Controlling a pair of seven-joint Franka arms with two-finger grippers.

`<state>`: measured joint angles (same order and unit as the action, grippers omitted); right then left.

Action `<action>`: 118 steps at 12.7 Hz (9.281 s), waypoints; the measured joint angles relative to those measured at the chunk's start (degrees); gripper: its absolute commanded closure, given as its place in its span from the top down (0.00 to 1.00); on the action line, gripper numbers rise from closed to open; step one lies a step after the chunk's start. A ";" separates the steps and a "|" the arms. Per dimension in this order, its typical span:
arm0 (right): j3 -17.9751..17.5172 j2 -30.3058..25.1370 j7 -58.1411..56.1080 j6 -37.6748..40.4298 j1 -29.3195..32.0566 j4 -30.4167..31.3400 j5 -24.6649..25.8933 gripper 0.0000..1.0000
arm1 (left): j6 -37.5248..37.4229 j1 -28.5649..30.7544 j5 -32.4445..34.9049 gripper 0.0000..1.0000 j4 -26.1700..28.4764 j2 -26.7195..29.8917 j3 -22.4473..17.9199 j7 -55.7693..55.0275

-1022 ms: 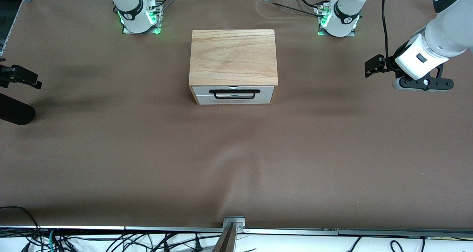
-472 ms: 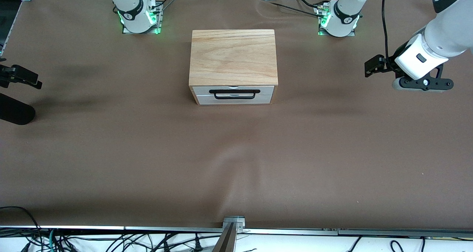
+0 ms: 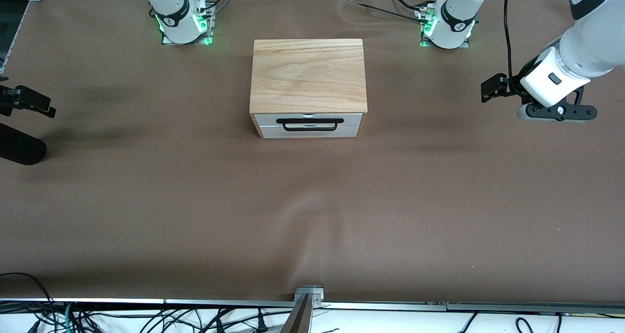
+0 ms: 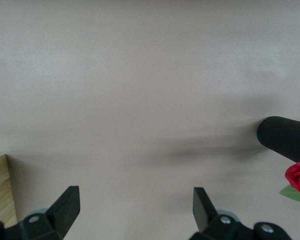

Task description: Pull top drawer with both arms simultaneously

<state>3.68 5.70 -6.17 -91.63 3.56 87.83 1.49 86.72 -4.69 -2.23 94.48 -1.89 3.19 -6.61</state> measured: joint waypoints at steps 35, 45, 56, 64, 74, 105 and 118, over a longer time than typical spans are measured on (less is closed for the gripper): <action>-5.21 34.83 -48.07 -4.83 -11.57 13.83 -86.95 1.00 | 22.54 -5.92 -96.44 0.92 25.91 -29.90 6.12 72.96; -5.41 35.62 -58.25 -5.30 -19.98 20.33 -95.69 1.00 | 22.36 -6.36 -102.21 0.40 26.35 -30.94 10.48 74.48; -5.41 35.61 -61.04 -7.26 -23.32 22.92 -99.31 0.84 | 21.89 -5.77 -103.11 0.00 26.67 -31.89 10.65 75.55; -5.45 34.60 -62.42 -6.92 -23.37 23.01 -99.39 0.42 | 21.88 -5.75 -103.14 0.00 26.67 -31.93 10.65 75.42; -5.47 33.03 -62.14 -6.62 -23.42 23.84 -99.45 0.08 | 21.77 -5.72 -103.14 0.00 26.59 -32.09 10.65 74.31; -4.22 44.03 -48.14 -7.46 -22.18 1.92 -96.35 0.08 | 24.19 -6.06 -95.70 0.00 8.63 -40.17 7.26 57.35; -3.69 50.66 -41.57 -8.93 -22.04 -9.76 -96.55 0.08 | 23.73 -6.65 -95.43 0.05 -0.38 -45.53 5.17 51.93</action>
<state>-0.01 56.35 -47.74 -100.55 -18.49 78.07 -95.06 110.45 -11.34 -97.66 94.10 -47.42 8.36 45.32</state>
